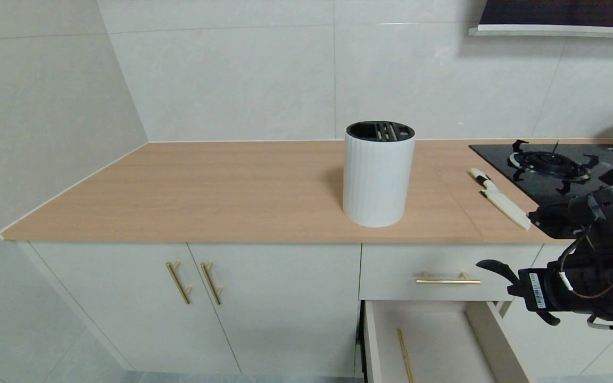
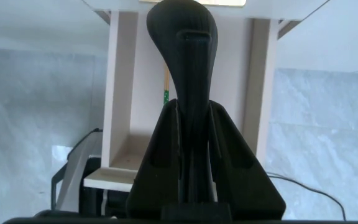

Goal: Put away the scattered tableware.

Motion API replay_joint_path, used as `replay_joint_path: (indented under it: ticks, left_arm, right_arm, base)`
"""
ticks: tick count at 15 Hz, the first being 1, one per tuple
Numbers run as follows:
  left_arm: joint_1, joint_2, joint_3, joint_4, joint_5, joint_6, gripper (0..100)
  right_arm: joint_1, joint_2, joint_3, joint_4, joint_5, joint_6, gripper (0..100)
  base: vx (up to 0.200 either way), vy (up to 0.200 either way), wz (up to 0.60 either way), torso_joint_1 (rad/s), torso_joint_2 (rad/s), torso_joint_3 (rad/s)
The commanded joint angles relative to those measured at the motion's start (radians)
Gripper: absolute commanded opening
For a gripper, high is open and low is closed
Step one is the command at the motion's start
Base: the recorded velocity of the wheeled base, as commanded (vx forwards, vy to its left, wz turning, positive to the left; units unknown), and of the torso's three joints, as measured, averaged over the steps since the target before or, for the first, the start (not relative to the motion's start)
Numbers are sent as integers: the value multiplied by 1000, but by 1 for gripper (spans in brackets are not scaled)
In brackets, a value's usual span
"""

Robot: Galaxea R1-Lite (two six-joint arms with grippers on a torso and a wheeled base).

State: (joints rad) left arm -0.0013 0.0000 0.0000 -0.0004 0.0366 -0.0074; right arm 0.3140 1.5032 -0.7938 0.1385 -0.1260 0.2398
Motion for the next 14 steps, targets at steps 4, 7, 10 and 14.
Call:
replay_joint_path:
  ticks: [4,7,10,14]
  left_arm:
    - [0,0,0,-1,0,0,100]
    - [0,0,0,-1,0,0,100]
    - [0,0,0,-1,0,0,100]
    - [1,0,0,-1,0,0,100]
  right_arm:
    - [2,17,7,0,0,0,0]
    - [2,20,7,0,0,0,0]
    - [2,23,10,0,0,0,0]
    - [8,40,18,-10,0,0,0]
  base:
    - [0,0,0,-174,478,303]
    - [0,0,0,-175,478,316]
    - [0,0,0,-147,468,323]
    - [0,0,0,-117,456,338]
